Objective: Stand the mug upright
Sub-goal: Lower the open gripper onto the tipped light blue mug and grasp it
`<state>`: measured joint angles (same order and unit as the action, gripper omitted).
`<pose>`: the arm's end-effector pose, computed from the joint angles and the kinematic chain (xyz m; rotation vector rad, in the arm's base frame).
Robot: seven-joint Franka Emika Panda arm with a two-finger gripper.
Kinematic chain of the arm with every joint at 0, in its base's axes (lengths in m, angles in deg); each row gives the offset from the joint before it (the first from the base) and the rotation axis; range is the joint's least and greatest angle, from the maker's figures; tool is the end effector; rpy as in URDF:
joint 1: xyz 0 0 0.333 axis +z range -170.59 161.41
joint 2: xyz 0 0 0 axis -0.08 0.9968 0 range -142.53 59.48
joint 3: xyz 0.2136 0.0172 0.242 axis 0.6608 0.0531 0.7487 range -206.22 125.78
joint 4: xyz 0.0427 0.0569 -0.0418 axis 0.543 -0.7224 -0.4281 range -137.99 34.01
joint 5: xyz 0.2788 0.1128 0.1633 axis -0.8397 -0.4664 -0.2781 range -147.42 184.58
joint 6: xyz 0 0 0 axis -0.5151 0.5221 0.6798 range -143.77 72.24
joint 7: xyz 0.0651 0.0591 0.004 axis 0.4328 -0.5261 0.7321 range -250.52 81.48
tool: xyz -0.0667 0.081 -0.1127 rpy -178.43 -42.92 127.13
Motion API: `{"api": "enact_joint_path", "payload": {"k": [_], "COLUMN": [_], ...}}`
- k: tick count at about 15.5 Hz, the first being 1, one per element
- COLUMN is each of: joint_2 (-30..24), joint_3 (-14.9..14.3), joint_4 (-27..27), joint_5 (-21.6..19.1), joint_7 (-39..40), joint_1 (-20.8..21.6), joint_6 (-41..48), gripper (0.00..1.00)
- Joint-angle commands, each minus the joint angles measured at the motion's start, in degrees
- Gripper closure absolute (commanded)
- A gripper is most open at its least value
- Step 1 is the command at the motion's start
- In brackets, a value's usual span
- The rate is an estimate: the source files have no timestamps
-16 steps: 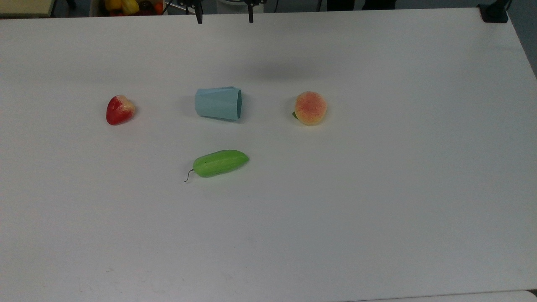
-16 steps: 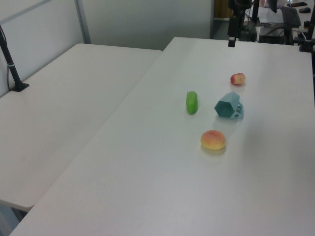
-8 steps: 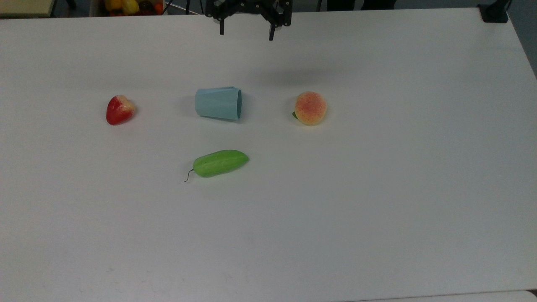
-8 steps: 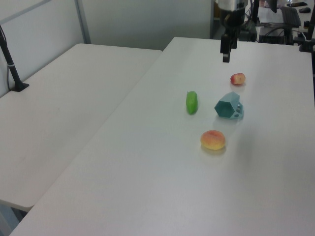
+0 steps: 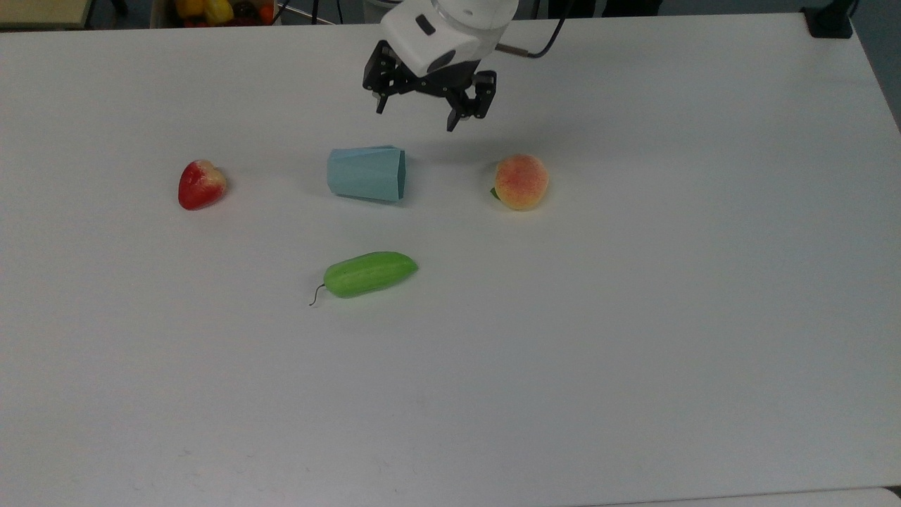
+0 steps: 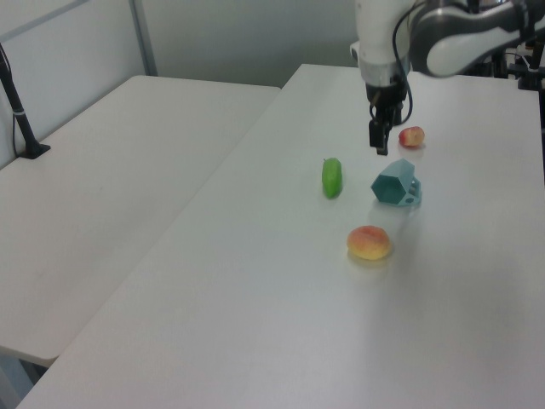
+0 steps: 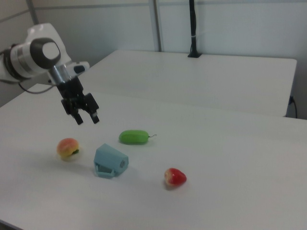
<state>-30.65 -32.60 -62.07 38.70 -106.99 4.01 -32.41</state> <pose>0.5434 0.1080 0.4362 2.8077 -0.0067 -0.0194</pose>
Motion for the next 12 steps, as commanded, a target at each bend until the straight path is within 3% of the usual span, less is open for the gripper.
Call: {"api": "enact_joint_path", "payload": {"k": [1, 10, 12], "joint_2": [1.77, 5.91, 6.61], "joint_3": [0.11, 0.02, 0.02], "joint_4": [-4.51, -9.78, -11.71], "joint_5": [5.80, 16.25, 20.99], "joint_7": [-3.98, -6.88, -8.11], "joint_1": [1.33, 0.37, 0.10], "joint_6": [-3.75, -7.45, -7.62], "gripper": [0.00, 0.00, 0.08]}}
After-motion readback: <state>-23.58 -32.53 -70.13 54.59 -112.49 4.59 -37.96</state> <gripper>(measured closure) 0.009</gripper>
